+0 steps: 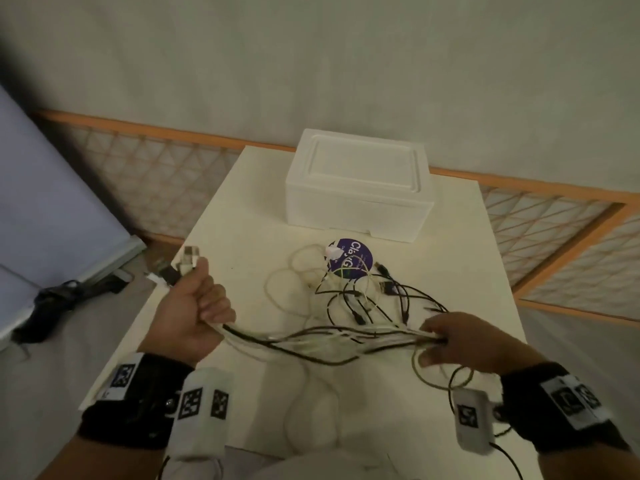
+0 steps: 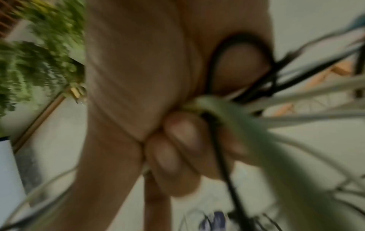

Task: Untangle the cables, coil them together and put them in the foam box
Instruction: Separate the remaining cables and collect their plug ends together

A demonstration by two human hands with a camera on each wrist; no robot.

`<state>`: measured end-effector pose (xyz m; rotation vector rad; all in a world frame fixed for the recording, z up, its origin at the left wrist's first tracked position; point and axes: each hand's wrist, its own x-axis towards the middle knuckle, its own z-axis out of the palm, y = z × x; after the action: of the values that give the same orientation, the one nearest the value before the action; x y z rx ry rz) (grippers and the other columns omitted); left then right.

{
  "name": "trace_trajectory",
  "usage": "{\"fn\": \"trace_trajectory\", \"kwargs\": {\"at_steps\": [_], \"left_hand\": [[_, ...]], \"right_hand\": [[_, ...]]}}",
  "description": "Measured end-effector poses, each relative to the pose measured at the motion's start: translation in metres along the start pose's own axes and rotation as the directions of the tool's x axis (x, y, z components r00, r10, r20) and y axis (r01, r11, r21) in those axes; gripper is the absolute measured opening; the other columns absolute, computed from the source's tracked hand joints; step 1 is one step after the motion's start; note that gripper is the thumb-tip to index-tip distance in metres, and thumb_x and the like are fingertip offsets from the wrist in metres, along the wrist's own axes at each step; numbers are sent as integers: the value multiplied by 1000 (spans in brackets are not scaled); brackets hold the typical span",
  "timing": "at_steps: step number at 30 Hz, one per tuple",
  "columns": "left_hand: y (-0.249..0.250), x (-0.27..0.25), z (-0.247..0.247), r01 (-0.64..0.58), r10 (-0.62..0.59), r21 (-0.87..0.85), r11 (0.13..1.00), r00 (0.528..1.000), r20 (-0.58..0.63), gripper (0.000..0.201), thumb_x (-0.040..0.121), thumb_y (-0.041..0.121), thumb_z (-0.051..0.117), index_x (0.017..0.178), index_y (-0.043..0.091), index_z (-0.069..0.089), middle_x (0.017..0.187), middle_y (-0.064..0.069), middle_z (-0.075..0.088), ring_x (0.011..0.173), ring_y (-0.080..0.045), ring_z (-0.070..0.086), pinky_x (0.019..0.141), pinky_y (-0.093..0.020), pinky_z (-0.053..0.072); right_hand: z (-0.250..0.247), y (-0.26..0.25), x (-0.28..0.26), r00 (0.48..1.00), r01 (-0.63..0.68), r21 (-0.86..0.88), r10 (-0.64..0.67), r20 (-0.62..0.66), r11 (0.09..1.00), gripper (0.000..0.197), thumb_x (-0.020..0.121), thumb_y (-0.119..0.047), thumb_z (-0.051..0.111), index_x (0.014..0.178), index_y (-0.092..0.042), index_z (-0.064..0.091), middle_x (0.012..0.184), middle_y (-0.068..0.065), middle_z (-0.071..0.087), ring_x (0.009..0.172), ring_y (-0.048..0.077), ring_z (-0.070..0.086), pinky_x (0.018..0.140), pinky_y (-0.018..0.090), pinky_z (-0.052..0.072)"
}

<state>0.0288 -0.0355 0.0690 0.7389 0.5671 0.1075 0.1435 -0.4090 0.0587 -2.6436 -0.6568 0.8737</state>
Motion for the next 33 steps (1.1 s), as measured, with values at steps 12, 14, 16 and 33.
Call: {"fn": "trace_trajectory", "kwargs": {"at_steps": [12, 14, 16, 33], "left_hand": [[-101, -22, -49, 255, -225, 89, 963, 939, -261, 62, 97, 35, 48, 41, 12, 40, 49, -4, 38, 37, -17, 40, 41, -21, 37], [-103, -25, -50, 256, -222, 96, 962, 936, -273, 61, 97, 35, 49, 41, 12, 41, 50, -5, 38, 38, -17, 40, 43, -23, 36], [-103, -27, -50, 254, -220, 91, 963, 934, -280, 60, 97, 35, 50, 43, 11, 41, 50, -5, 39, 39, -18, 40, 43, -24, 36], [-97, -24, -47, 238, -198, 140, 961, 948, -249, 56, 96, 31, 53, 46, 10, 41, 53, -6, 43, 42, -18, 42, 53, -31, 35]], "right_hand": [[80, -60, 53, 966, 213, -267, -244, -89, 940, 41, 94, -53, 36, 97, -18, 57, 91, 3, 60, 85, 21, 56, 76, 36, 46], [99, -86, 65, 929, 349, -320, -370, -7, 881, 23, 96, -26, 43, 115, -18, 55, 103, 8, 55, 92, 28, 56, 77, 39, 46], [119, -101, 75, 926, 374, -379, -365, 98, 846, 34, 94, -15, 43, 128, -21, 47, 103, 11, 49, 93, 34, 57, 69, 37, 42], [140, -101, 96, 940, 335, -455, -327, 99, 825, 32, 97, -17, 35, 128, -15, 42, 111, 16, 53, 100, 36, 55, 71, 39, 40]]}}
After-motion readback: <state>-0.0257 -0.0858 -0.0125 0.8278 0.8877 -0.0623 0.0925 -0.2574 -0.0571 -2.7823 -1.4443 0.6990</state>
